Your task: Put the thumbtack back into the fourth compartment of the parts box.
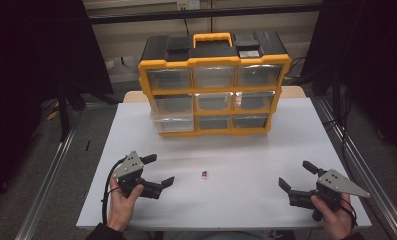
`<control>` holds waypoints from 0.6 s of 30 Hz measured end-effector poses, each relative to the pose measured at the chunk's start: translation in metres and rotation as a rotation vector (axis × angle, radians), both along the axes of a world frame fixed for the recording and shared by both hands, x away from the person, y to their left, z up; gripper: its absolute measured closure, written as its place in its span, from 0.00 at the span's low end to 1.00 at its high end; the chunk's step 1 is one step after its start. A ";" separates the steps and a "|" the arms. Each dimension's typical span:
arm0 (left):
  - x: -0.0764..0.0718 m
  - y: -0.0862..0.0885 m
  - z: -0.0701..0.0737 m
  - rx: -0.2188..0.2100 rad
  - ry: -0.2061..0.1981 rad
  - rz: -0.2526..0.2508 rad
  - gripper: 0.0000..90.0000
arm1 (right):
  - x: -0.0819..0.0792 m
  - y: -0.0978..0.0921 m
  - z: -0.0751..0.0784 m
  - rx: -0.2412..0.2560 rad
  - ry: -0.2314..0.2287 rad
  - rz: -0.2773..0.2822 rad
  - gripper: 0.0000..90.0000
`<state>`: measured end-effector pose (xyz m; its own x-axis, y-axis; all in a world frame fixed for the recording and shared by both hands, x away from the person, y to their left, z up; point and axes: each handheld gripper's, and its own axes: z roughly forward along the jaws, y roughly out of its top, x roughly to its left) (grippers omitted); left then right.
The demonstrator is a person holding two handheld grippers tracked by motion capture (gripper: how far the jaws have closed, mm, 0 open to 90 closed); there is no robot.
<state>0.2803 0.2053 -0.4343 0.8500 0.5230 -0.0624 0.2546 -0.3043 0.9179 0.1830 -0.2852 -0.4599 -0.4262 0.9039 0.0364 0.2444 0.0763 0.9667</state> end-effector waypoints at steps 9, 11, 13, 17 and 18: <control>0.006 -0.023 -0.003 0.088 0.038 -0.098 0.05 | 0.001 0.001 0.000 -0.002 -0.004 -0.001 0.02; 0.008 -0.027 -0.004 0.116 0.040 -0.116 0.05 | 0.001 0.001 0.000 -0.003 -0.004 0.001 0.02; 0.009 -0.029 -0.005 0.127 0.052 -0.133 0.05 | 0.001 0.001 0.000 -0.004 -0.005 0.001 0.02; 0.011 -0.036 -0.004 0.126 0.055 -0.149 0.05 | 0.001 0.001 0.000 -0.006 0.000 0.002 0.02; 0.013 -0.038 -0.003 0.118 0.057 -0.157 0.05 | 0.001 0.001 0.000 -0.006 0.001 0.003 0.02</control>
<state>0.2929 0.1672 -0.4377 0.9186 0.3908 -0.0590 0.2462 -0.4491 0.8589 0.1837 -0.2840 -0.4601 -0.4287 0.9029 0.0317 0.2449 0.0823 0.9660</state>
